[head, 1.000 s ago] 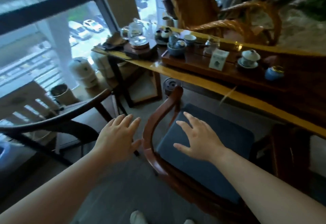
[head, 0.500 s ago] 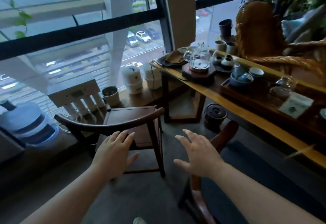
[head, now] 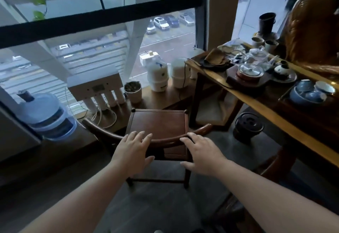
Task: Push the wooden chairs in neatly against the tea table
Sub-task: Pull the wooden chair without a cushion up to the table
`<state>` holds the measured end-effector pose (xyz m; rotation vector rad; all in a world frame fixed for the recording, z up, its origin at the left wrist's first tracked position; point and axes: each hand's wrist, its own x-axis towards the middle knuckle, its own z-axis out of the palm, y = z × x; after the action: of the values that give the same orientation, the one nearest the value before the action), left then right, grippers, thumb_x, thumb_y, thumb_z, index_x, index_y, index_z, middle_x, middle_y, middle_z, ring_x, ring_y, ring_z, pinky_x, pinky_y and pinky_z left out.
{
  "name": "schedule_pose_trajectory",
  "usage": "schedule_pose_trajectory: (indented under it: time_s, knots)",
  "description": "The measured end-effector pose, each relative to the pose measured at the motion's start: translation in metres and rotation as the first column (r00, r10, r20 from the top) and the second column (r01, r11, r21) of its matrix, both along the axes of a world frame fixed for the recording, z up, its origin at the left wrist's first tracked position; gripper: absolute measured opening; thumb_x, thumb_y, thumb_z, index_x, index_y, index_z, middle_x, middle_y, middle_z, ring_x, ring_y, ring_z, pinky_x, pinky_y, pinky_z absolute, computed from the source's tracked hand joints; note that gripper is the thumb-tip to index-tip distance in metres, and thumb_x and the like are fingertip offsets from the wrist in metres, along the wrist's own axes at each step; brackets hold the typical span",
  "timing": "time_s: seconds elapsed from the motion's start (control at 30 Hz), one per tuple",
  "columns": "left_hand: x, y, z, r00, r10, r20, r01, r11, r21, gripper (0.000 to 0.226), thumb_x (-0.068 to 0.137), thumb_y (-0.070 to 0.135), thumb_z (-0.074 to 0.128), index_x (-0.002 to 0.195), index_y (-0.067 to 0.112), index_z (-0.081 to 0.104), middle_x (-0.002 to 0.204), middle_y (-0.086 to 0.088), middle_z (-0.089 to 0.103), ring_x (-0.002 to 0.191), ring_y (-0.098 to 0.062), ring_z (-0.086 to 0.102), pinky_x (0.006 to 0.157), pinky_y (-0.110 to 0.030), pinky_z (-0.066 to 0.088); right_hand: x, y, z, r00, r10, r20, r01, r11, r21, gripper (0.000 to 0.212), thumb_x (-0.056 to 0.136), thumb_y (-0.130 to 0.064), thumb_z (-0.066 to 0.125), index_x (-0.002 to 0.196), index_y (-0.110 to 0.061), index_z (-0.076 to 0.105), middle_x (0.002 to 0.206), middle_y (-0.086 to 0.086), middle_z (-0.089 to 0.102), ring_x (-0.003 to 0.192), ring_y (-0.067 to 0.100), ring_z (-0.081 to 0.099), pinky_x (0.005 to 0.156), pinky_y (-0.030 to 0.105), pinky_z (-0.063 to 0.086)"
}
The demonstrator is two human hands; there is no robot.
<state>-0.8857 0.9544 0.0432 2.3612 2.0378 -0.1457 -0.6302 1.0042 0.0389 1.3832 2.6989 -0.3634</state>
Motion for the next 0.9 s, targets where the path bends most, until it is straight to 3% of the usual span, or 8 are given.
schedule_pose_trajectory:
  time_s: [0.2,0.37,0.5,0.6,0.77,0.9]
  knots:
    - [-0.038,0.019,-0.006,0.992,0.126,-0.015,-0.126,0.99,-0.056,0.085,0.084,0.061,0.052,0.149,0.026,0.012,0.157,-0.007,0.023,0.142,-0.03,0.017,0.113,-0.049,0.02,-0.04,0.056,-0.021,0.992,0.063,0.111,-0.055,0.996,-0.069,0.086,0.082,-0.063,0.063,0.15,-0.024,0.028,0.156,0.013,0.033,0.141,0.03,0.031,0.114,0.048,0.027]
    - [-0.056,0.048,-0.016,0.99,0.109,-0.094,-0.123,0.978,-0.166,0.092,0.08,0.054,0.062,0.149,0.027,0.007,0.156,-0.009,0.02,0.141,-0.035,0.014,0.111,-0.059,0.019,-0.06,0.087,-0.052,0.953,0.15,0.263,-0.087,0.968,-0.237,0.074,0.079,-0.059,0.066,0.14,-0.028,0.038,0.133,0.004,0.05,0.126,0.028,0.043,0.106,0.048,0.032]
    - [-0.069,0.071,-0.034,0.986,0.053,-0.158,-0.094,0.96,-0.265,0.096,0.078,0.05,0.066,0.149,0.027,0.005,0.154,-0.01,0.022,0.14,-0.039,0.015,0.111,-0.062,0.013,-0.07,0.111,-0.062,0.937,0.238,0.256,-0.152,0.936,-0.317,0.038,0.077,-0.054,0.06,0.109,-0.034,0.053,0.111,-0.001,0.059,0.11,0.027,0.055,0.087,0.042,0.042]
    - [-0.078,0.082,-0.053,0.981,0.045,-0.19,-0.115,0.921,-0.372,0.09,0.079,0.043,0.064,0.148,0.026,0.009,0.15,-0.011,0.028,0.138,-0.039,0.019,0.111,-0.062,0.012,-0.071,0.12,-0.068,0.934,0.282,0.218,-0.191,0.912,-0.363,0.026,0.07,-0.052,0.057,0.088,-0.034,0.05,0.095,-0.006,0.065,0.096,0.025,0.063,0.071,0.037,0.044]
    - [-0.09,0.093,-0.072,0.99,0.001,-0.138,-0.061,0.9,-0.431,0.068,0.076,0.042,0.052,0.139,0.034,0.03,0.133,0.002,0.048,0.121,-0.025,0.043,0.101,-0.048,0.033,-0.069,0.126,-0.075,0.931,0.328,0.162,-0.249,0.893,-0.376,0.025,0.068,-0.052,0.054,0.085,-0.034,0.049,0.078,-0.01,0.058,0.073,0.023,0.058,0.062,0.035,0.045]
    - [-0.099,0.093,-0.078,0.995,-0.052,-0.088,0.011,0.912,-0.41,0.069,0.071,0.048,0.047,0.137,0.035,0.034,0.13,0.009,0.052,0.112,-0.02,0.052,0.085,-0.04,0.043,-0.07,0.13,-0.077,0.935,0.334,0.123,-0.27,0.89,-0.367,0.026,0.066,-0.052,0.054,0.084,-0.033,0.052,0.074,-0.01,0.058,0.067,0.021,0.058,0.058,0.034,0.046]
